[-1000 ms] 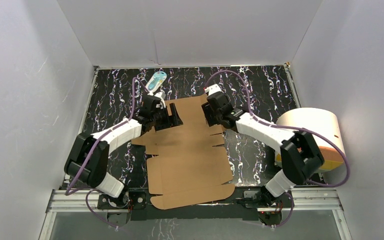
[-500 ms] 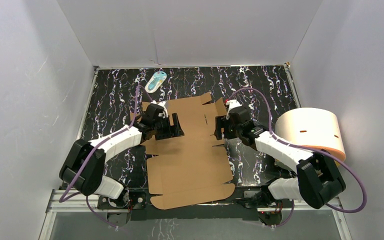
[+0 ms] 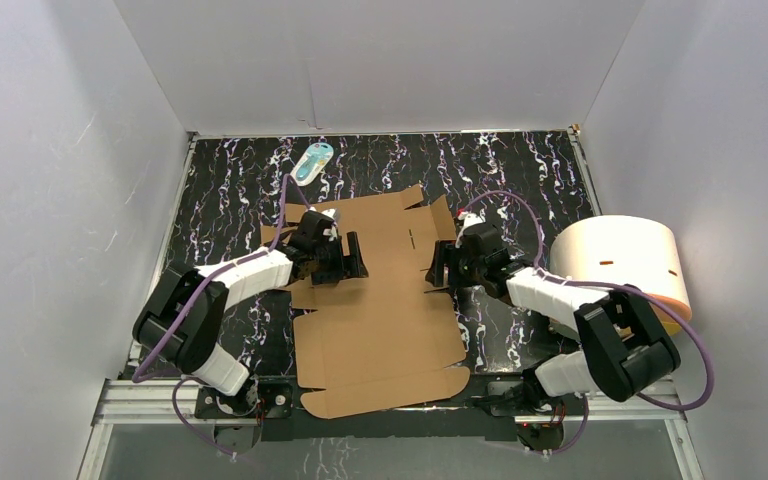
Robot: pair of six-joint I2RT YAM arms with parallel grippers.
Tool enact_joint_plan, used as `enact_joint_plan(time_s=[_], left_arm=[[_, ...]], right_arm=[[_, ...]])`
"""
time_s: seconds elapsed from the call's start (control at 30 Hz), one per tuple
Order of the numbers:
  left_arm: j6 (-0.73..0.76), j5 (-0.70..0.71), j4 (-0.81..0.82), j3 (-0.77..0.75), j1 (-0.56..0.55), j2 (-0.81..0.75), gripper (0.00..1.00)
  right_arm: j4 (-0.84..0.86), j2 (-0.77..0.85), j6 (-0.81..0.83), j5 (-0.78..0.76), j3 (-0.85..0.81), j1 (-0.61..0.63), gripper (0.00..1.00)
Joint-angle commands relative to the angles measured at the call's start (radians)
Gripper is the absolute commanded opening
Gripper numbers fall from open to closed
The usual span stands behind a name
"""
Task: Fold the paper box
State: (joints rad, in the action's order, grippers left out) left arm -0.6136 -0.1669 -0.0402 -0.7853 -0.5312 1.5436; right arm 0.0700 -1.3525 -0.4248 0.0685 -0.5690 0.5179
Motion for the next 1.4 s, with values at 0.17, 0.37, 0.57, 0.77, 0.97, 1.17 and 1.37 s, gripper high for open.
enact_joint_plan(time_s=[0.17, 0.37, 0.57, 0.77, 0.97, 1.17, 1.37], left_arm=[[0.003, 0.012, 0.027, 0.016, -0.013, 0.005, 0.78], [0.0, 0.012, 0.035, 0.024, -0.022, 0.016, 0.78], [-0.006, 0.013, 0.035, 0.029, -0.029, 0.015, 0.78], [-0.008, 0.021, 0.063, 0.032, -0.033, 0.012, 0.78], [-0.009, 0.018, 0.07, 0.028, -0.035, 0.032, 0.78], [-0.009, 0.012, 0.079, 0.028, -0.036, 0.044, 0.78], [-0.009, 0.005, 0.091, 0.031, -0.037, 0.051, 0.78]], right_arm=[[0.073, -0.039, -0.039, 0.065, 0.009, -0.004, 0.73], [0.089, -0.008, -0.027, 0.135, 0.018, -0.004, 0.69], [0.053, 0.054, -0.003, 0.232, -0.029, -0.004, 0.57], [0.013, 0.065, 0.039, 0.256, -0.07, -0.002, 0.44], [0.036, 0.024, 0.046, 0.304, -0.105, 0.03, 0.41], [0.08, -0.053, 0.027, 0.318, -0.135, 0.085, 0.42], [0.082, -0.14, 0.023, 0.27, -0.171, 0.129, 0.43]])
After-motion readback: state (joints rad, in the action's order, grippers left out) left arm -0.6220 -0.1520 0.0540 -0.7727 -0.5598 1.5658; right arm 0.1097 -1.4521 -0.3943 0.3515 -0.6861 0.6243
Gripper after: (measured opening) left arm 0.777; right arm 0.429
